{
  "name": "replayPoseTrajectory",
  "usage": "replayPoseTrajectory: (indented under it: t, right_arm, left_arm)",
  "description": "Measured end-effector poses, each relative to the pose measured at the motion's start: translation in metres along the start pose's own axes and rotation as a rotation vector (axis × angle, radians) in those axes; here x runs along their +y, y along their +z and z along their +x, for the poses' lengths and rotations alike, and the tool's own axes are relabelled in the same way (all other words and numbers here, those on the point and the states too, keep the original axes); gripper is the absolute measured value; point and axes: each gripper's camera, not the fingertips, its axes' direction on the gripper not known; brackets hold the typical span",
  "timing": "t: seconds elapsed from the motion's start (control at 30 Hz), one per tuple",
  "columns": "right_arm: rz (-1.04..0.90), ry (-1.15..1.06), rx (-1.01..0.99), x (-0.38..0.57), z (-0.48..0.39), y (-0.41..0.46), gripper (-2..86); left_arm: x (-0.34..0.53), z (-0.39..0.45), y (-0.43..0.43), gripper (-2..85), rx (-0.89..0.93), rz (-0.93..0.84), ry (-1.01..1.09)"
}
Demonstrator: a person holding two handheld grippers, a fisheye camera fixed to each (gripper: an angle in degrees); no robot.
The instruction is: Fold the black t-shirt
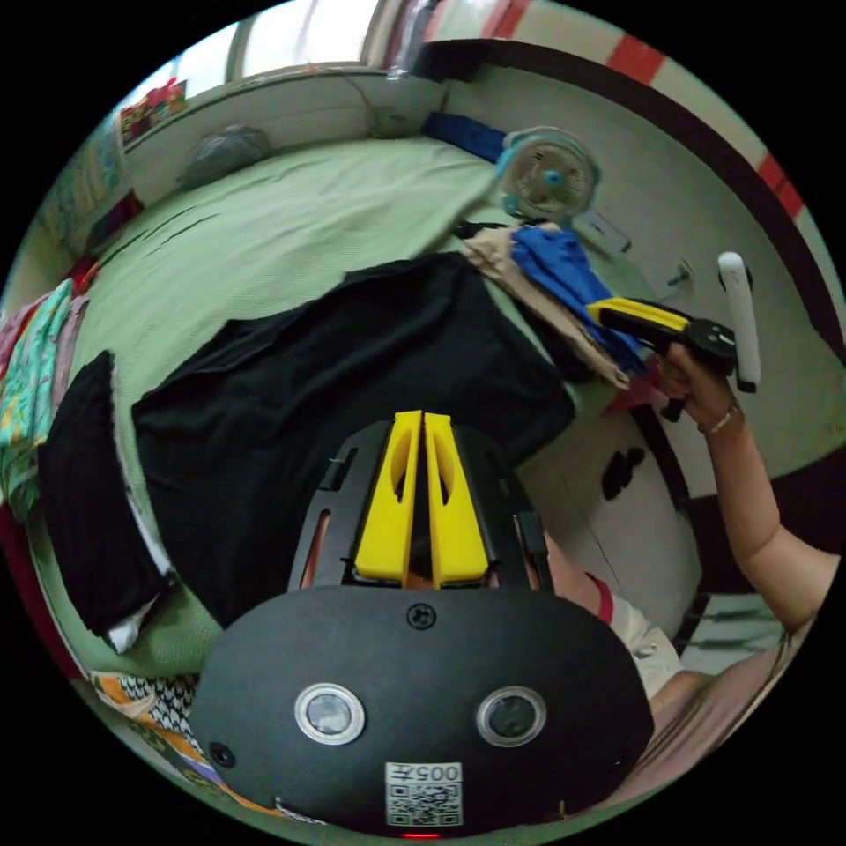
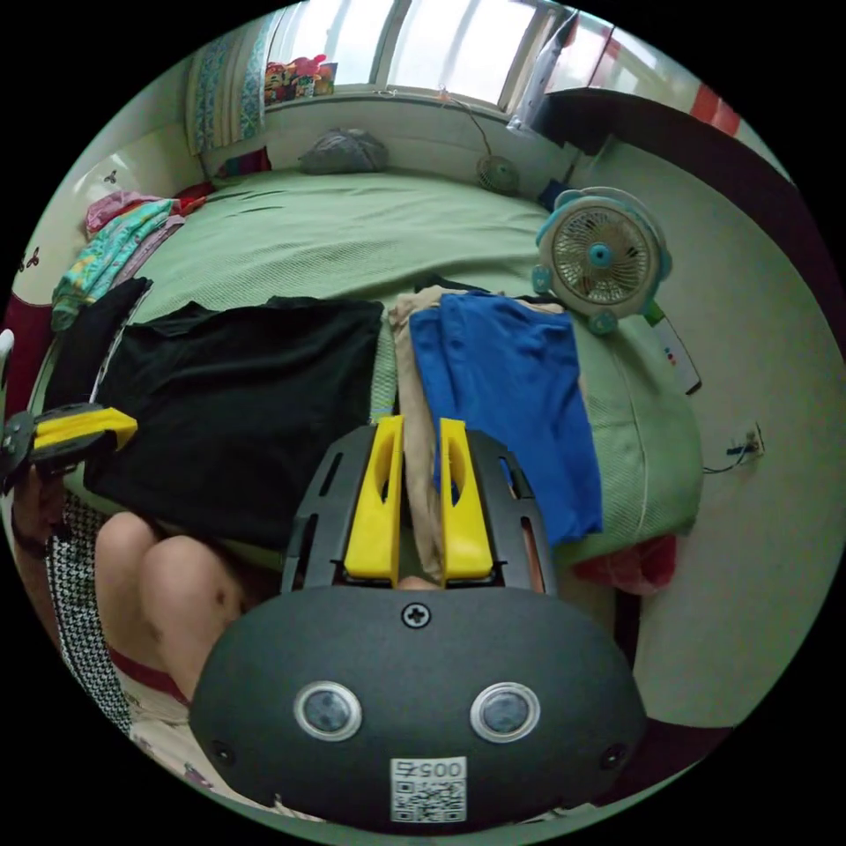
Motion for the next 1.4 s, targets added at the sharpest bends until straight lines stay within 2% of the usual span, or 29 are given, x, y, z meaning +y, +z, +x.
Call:
replayPoseTrajectory:
  t: [0.1,0.27,0.47,0.63,0.77,0.83,1.0,1.4]
  right_arm:
    - [0.022,0.023,-0.022,0.012,0.017,-0.017,4.3]
    - [0.007,0.025,-0.060,0.031,0.031,-0.029,4.0]
    - [-0.030,0.011,-0.074,0.033,0.044,-0.029,3.9]
    - [-0.042,0.032,-0.073,0.018,0.059,-0.025,4.4]
    - [-0.052,0.019,-0.074,0.002,0.060,-0.015,5.4]
    - [-0.065,0.011,-0.081,-0.010,0.060,-0.008,5.7]
    - [-0.060,-0.035,-0.127,-0.060,0.055,0.006,5.9]
    - [-0.294,0.107,-0.498,-0.190,0.059,0.102,8.3]
  left_arm:
    - [-0.006,0.057,0.016,3.5,0.004,0.000,0.075]
    - [-0.012,0.124,0.072,7.7,0.032,-0.118,0.098]
    - [-0.014,0.173,0.110,12.0,-0.104,-0.083,0.060]
    - [-0.012,0.196,0.133,13.0,-0.220,-0.127,0.066]
    - [-0.003,0.201,0.126,10.2,-0.209,-0.131,0.058]
    - [0.003,0.195,0.113,5.7,-0.120,-0.118,0.032]
    - [0.023,0.177,0.077,5.3,0.016,-0.036,-0.030]
    - [0.081,0.146,0.016,5.2,0.057,0.070,-0.048]
